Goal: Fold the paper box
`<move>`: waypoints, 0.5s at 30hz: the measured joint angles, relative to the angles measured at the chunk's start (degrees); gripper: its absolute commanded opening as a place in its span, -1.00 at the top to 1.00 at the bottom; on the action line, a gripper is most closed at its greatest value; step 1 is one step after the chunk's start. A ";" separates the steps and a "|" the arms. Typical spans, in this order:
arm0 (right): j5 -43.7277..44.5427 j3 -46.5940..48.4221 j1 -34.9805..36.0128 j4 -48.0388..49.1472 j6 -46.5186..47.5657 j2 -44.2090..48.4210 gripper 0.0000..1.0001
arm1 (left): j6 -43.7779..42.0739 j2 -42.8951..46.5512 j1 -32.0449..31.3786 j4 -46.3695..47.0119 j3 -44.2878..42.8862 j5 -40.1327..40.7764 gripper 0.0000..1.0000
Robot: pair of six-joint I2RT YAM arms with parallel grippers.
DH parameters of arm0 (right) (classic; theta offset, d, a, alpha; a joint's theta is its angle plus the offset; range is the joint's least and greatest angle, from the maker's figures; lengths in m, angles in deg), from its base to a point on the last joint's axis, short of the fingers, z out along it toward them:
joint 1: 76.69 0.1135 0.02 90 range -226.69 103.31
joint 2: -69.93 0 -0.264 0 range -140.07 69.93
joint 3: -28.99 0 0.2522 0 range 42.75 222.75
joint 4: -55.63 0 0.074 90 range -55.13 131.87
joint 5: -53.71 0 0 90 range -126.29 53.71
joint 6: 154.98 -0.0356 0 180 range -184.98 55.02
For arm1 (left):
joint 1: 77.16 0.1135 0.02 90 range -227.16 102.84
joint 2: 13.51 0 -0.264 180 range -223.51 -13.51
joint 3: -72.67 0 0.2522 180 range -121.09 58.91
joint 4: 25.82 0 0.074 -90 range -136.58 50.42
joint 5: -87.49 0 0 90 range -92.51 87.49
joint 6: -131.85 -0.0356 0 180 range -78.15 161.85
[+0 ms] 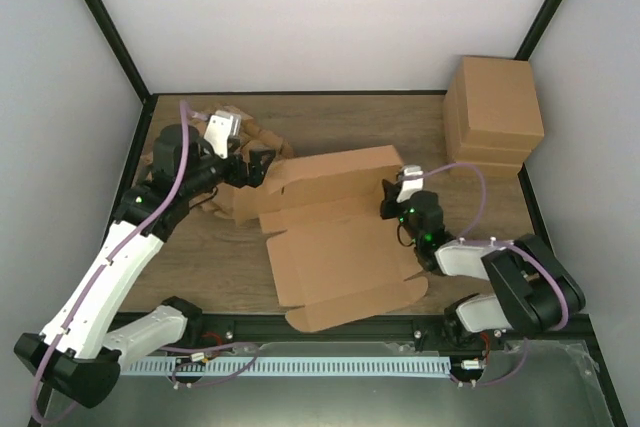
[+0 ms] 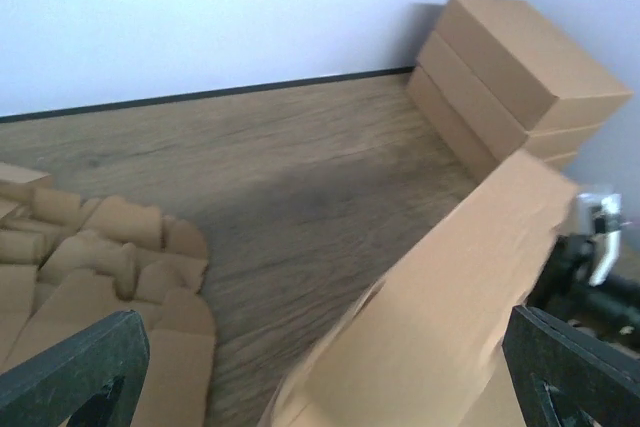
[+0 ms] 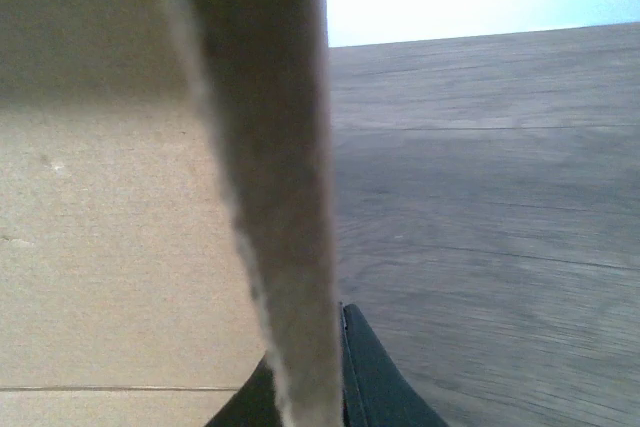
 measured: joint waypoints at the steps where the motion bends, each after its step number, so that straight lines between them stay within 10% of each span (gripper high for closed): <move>1: -0.52 -0.37 -1.57 -0.98 -1.07 1.51 0.99 | 0.44 0.96 0.00 0.04 1.38 1.33 -1.00; 15: -8.96 0.81 -10.10 -5.60 -27.52 7.78 0.99 | 15.41 18.40 0.00 3.15 9.94 4.63 -1.00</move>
